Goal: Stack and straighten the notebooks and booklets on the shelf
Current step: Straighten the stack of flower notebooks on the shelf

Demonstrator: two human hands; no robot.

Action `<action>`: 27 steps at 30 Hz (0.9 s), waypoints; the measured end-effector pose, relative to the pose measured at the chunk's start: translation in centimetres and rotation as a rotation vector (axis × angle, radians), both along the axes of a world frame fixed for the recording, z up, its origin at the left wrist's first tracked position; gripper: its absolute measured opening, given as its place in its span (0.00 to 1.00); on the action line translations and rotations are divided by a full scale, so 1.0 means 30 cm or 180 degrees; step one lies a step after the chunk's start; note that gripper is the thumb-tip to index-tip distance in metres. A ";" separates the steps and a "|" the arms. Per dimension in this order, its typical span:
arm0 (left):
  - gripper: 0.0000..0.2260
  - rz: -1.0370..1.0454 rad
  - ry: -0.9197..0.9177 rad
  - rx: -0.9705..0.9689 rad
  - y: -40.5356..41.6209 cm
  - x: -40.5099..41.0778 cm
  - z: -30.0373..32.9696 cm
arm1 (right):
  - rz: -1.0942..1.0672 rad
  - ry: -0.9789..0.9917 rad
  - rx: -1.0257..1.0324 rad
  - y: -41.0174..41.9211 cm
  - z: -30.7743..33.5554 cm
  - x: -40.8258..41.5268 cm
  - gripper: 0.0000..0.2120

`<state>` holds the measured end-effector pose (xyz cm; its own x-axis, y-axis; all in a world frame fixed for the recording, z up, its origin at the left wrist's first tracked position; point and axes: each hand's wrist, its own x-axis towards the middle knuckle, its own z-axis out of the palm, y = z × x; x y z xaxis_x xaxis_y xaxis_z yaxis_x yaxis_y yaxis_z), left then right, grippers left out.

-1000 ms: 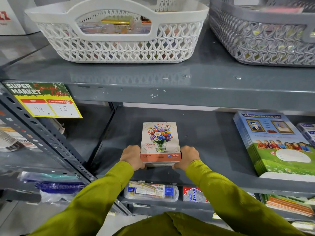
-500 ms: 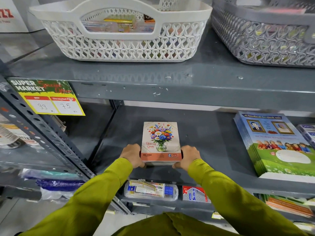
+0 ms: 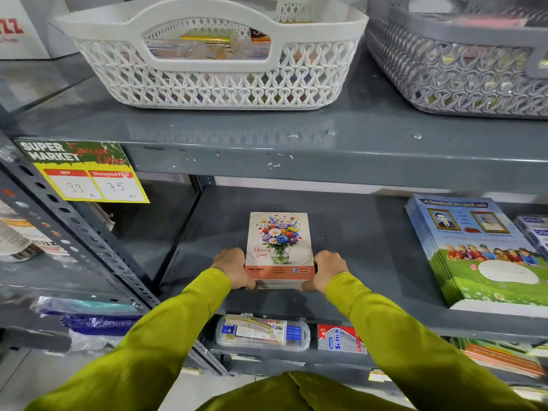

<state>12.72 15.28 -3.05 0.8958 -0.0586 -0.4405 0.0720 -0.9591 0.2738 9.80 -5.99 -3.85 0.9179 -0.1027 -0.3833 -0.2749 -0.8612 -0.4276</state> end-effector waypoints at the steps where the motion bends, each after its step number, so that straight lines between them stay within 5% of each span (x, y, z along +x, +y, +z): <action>1: 0.22 -0.0006 -0.0017 0.0004 0.002 0.000 -0.006 | 0.0002 -0.0014 -0.0002 0.000 -0.002 0.000 0.28; 7: 0.29 -0.0029 0.0618 -0.0305 0.050 0.021 0.001 | 0.0362 0.0490 0.0308 -0.052 -0.001 0.019 0.31; 11: 0.50 0.0632 0.0574 -0.1260 0.141 0.046 0.015 | 0.0149 0.0970 0.1250 -0.190 0.019 0.054 0.24; 15: 0.43 0.1573 0.0266 -0.3145 0.053 0.048 0.025 | -0.1376 0.0380 0.2916 -0.177 -0.001 0.120 0.25; 19: 0.34 0.1910 0.0425 -0.3927 -0.063 0.059 0.046 | -0.1739 0.0331 0.3613 -0.054 0.034 0.163 0.35; 27: 0.43 0.1819 0.0757 -0.3805 -0.064 0.085 -0.024 | -0.1852 0.0329 0.3819 0.028 -0.025 0.187 0.47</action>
<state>15.28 13.36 -3.77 0.8332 -0.1600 -0.5293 0.5409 0.0372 0.8402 15.41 -5.14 -4.60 0.8174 -0.0195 -0.5758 -0.5479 0.2828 -0.7873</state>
